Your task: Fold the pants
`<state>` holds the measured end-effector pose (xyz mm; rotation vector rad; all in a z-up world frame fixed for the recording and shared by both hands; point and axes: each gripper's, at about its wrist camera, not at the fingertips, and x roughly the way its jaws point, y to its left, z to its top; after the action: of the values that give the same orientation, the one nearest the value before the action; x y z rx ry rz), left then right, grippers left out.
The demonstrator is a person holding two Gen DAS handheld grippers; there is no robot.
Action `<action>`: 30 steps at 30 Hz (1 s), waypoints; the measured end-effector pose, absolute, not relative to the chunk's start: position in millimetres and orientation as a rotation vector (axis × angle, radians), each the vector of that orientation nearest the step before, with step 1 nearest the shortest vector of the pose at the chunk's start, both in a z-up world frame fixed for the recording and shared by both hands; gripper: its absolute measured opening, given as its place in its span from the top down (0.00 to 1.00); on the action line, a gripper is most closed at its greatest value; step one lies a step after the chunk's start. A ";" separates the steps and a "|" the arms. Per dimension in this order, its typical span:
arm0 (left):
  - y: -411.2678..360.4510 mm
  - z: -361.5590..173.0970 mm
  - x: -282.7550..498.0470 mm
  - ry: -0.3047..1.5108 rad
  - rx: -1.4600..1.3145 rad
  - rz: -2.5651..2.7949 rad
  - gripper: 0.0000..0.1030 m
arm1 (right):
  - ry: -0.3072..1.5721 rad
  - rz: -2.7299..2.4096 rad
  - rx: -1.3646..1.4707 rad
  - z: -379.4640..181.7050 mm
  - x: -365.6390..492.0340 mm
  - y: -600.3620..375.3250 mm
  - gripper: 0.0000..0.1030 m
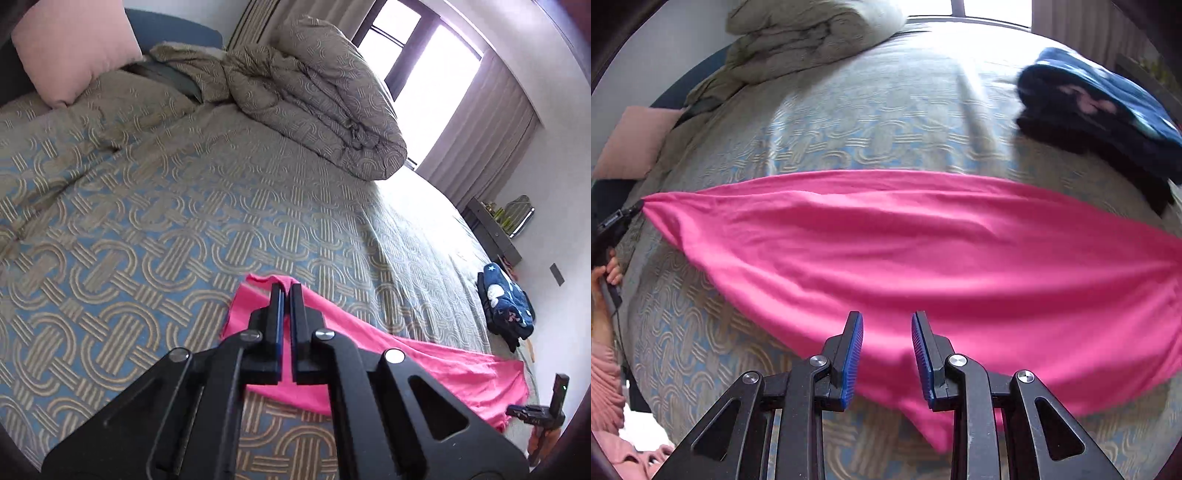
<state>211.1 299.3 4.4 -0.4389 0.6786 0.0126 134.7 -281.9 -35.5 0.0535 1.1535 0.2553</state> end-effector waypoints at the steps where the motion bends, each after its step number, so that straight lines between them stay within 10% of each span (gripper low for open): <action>1: 300.3 10.0 218.7 0.686 -0.413 0.058 0.97 | 1.140 0.238 0.070 -34.7 121.2 -293.1 0.73; 12: 304.4 -19.6 244.9 0.938 -0.340 0.338 0.97 | 1.045 0.264 0.218 -36.0 64.8 -334.5 0.59; 17: 216.3 -19.3 264.4 0.975 -0.161 0.145 0.55 | 1.025 0.260 0.220 -35.8 71.5 -337.3 0.59; 30: 7.4 -22.4 223.0 1.014 -0.027 -0.335 0.54 | 1.009 0.226 0.279 -48.1 53.8 -359.1 0.57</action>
<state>223.0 7.4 -22.4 -0.0275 1.0135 -0.3351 53.8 -359.1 -48.1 0.2787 1.0090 0.2255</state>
